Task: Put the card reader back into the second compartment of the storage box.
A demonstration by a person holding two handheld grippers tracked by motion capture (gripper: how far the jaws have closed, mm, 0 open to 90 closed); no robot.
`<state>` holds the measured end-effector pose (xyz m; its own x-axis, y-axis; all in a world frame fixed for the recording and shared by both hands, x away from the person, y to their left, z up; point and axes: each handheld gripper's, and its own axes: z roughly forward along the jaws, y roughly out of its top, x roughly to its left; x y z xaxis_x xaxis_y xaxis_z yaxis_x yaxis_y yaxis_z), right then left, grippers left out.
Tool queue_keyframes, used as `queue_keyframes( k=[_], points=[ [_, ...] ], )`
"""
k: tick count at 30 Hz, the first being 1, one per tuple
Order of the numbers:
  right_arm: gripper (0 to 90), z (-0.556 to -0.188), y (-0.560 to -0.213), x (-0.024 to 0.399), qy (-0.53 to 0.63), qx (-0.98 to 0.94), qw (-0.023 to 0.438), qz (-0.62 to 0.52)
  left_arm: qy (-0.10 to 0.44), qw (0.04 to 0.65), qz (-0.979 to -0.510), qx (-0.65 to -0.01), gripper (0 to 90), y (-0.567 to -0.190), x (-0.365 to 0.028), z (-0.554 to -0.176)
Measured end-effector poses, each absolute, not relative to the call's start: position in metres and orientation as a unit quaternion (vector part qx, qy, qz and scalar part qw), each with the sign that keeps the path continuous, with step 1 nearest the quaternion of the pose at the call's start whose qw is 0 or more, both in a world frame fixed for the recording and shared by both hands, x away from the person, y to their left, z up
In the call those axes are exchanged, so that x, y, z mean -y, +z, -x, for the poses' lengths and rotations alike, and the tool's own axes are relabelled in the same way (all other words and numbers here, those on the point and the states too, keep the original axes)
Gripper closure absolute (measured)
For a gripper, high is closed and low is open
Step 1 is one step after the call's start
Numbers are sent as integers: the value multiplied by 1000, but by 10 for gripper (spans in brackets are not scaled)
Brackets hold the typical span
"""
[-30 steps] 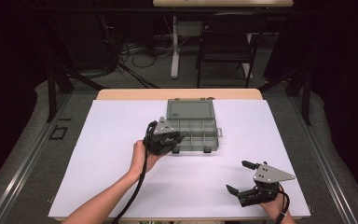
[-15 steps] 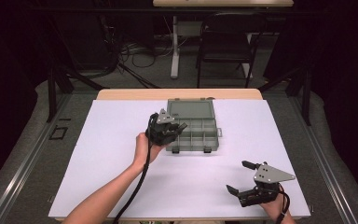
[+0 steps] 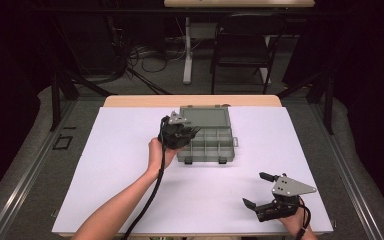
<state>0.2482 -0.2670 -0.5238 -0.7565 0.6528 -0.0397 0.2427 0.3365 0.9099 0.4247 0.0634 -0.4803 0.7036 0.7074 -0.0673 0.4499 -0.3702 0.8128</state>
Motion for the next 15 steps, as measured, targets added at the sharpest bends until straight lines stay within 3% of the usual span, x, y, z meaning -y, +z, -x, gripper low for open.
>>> queue_keyframes(
  k=[15],
  points=[
    [8, -248, -524, 267, 501, -792, 205, -282, 155, 420, -811, -377, 731, -487, -51, -439]
  ],
)
